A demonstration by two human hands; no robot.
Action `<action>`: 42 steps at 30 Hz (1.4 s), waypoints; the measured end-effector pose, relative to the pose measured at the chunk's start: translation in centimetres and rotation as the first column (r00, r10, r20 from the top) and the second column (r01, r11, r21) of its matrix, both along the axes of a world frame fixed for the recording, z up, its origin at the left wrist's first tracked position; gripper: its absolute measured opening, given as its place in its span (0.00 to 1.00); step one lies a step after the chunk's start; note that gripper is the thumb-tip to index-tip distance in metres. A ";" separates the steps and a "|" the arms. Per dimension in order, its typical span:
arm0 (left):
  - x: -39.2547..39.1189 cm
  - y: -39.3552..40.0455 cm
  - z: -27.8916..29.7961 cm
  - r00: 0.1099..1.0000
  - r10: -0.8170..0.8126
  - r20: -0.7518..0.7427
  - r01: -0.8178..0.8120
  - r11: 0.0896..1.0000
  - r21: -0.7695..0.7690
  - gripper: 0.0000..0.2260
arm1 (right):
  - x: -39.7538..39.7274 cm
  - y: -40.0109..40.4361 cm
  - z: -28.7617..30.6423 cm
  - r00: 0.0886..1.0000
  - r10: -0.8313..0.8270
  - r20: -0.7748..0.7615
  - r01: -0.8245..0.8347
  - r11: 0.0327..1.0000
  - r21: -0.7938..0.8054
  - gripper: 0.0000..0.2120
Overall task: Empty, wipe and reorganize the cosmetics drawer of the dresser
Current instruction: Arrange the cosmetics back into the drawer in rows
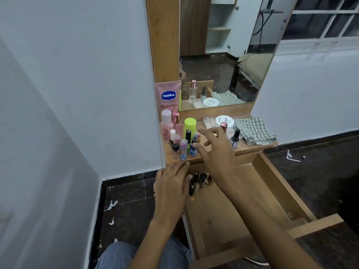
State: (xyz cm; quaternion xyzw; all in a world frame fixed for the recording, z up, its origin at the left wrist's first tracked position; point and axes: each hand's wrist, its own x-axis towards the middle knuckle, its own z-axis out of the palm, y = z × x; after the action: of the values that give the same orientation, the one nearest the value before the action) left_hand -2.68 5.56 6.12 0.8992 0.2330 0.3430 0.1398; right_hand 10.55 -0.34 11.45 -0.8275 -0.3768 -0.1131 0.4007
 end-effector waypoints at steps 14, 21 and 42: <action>2.0 0.1 -2.8 0.958 -0.015 -0.287 0.079 0.974 0.214 0.23 | 1.6 -0.4 1.1 0.991 -0.093 -0.099 0.093 0.996 -0.008 0.07; 2.5 0.1 -3.2 0.944 0.022 -0.328 0.057 0.972 0.229 0.28 | 2.5 -0.1 1.1 0.990 -0.114 -0.086 0.112 0.993 -0.020 0.08; 2.0 0.6 -2.4 0.919 -0.083 -0.385 0.132 0.986 0.102 0.27 | 1.4 1.5 2.0 0.939 0.205 0.275 -0.130 0.955 -0.267 0.12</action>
State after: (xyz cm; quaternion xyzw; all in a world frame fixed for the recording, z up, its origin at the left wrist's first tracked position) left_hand -0.69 6.15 3.73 0.9670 0.1838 0.1683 0.0535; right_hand 11.99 1.17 13.48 -0.8083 -0.5140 -0.1552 0.2417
